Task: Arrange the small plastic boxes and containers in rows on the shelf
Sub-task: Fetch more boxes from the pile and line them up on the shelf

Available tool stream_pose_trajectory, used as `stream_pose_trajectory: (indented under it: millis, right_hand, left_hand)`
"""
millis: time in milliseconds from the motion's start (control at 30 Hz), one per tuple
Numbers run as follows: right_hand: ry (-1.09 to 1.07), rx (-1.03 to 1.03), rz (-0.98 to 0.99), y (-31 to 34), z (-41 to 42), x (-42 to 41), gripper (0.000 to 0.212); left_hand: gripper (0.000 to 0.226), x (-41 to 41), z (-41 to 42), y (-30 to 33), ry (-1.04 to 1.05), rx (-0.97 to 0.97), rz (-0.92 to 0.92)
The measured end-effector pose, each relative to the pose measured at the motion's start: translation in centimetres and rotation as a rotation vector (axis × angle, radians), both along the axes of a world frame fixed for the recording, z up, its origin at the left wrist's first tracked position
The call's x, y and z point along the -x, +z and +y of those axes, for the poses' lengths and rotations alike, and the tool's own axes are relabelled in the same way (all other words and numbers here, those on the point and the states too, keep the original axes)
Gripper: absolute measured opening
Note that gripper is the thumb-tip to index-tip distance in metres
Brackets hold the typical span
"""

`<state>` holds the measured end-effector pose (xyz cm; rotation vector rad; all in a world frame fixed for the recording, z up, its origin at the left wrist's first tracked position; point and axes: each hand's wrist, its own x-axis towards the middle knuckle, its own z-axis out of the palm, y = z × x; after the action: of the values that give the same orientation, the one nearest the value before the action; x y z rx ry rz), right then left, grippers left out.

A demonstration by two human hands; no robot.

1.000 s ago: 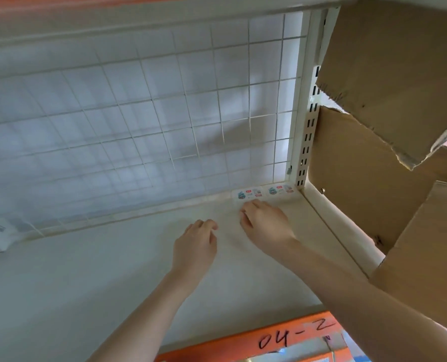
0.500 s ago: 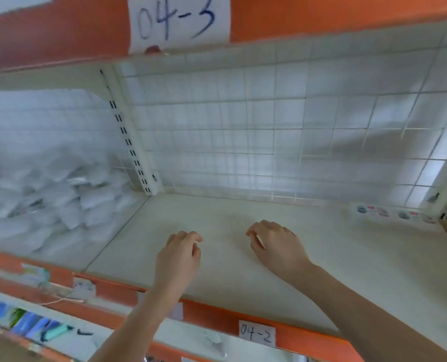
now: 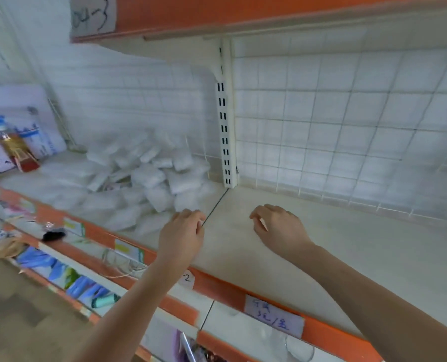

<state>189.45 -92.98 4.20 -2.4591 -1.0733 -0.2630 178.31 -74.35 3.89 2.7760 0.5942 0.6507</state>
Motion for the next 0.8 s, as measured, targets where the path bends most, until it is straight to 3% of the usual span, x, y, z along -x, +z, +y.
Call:
stream_pose_trajectory:
  millis: [267,600,800]
  right_hand:
    - [0.050,0.021,0.125,0.7,10.3,1.7,0.031]
    - [-0.156,-0.031,0.367,0.1,19.1,2.3,0.080]
    - [-0.273,0.008,0.270,-1.3,21.1,1.9,0.064]
  left_hand:
    - [0.028,0.7,8.4,-0.2,0.007,-0.100,-0.144]
    - [0.039,-4.2,12.8,0.7,-0.229,-0.088,-0.078]
    - [0.044,-7.8,14.9,-0.1,-0.222,-0.154,0.022]
